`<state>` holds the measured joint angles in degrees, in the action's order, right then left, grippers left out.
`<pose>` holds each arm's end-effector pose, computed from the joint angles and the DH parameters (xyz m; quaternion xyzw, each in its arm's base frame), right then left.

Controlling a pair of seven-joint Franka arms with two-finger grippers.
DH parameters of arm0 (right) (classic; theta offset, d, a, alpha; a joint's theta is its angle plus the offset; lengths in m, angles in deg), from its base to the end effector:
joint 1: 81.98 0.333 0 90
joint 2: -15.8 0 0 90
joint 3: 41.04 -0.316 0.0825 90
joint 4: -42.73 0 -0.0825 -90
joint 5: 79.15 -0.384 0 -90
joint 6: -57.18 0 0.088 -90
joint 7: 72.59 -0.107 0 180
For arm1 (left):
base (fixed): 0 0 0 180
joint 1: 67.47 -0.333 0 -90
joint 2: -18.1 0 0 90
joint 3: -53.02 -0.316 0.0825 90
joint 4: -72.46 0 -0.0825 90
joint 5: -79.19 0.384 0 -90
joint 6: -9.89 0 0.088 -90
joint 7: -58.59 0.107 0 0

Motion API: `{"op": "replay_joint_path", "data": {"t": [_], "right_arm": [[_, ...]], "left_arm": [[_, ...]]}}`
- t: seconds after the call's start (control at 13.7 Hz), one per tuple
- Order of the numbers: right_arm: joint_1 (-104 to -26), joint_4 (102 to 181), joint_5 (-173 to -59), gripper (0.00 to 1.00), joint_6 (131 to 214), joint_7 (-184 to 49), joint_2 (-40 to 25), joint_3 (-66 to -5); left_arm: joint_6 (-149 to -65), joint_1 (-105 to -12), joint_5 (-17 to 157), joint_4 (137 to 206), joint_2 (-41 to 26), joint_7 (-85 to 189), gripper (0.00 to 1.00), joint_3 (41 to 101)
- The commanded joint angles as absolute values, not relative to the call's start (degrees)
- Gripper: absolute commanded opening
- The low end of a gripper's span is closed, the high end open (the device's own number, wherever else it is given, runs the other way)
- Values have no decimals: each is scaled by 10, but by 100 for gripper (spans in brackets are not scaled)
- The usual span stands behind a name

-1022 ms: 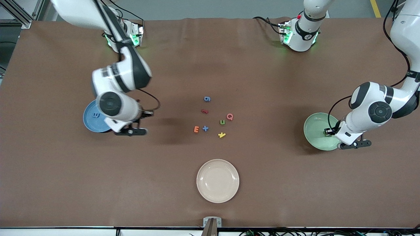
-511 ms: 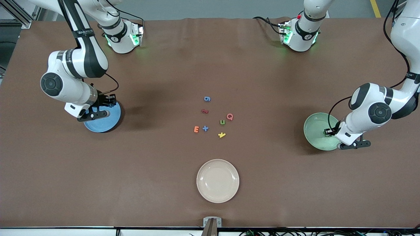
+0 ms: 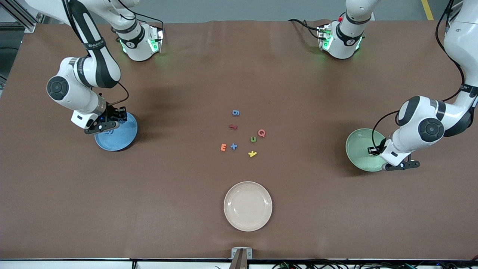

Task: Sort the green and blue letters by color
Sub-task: 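Place the blue o on the blue plate while the left places q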

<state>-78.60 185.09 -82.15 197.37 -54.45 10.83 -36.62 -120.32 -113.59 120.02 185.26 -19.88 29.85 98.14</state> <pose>0.4603 -0.0088 0.2450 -0.9898 -0.1274 0.0592 0.0223 0.5978 0.0383 0.2075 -0.9978 -0.0498 0.0293 0.0338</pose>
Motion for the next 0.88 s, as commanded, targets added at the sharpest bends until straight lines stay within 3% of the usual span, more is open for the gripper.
{"op": "replay_joint_path", "data": {"t": [0.0,0.07,0.15,0.22,0.29,0.58,0.66,0.73,0.8], "right_arm": [[-798,1862,-822,7,1997,-534,100,-377],[-797,1861,-822,22,2001,-534,95,-377],[-797,1860,-822,49,2002,-535,92,-377],[-797,1860,-822,87,2002,-535,90,-377],[-797,1859,-822,100,2002,-535,90,-377],[-793,1856,-827,100,1995,-543,92,-379],[-790,1852,-828,100,1993,-545,93,-380],[-780,1843,-830,100,1990,-551,92,-380],[-763,1835,-833,100,1985,-581,92,-380]], "left_arm": [[-1206,-1141,1219,1848,-204,304,3,984],[-1206,-1141,1219,1847,-205,304,3,984],[-1206,-1141,1220,1846,-209,304,4,984],[-1206,-1141,1221,1843,-211,303,5,984],[-1206,-1141,1221,1843,-211,303,6,984],[-1206,-1141,1220,1843,-213,303,13,984],[-1206,-1140,1220,1843,-214,300,24,984],[-1206,-1139,1220,1842,-215,296,45,984],[-1206,-1139,1220,1841,-215,293,82,984]]}}
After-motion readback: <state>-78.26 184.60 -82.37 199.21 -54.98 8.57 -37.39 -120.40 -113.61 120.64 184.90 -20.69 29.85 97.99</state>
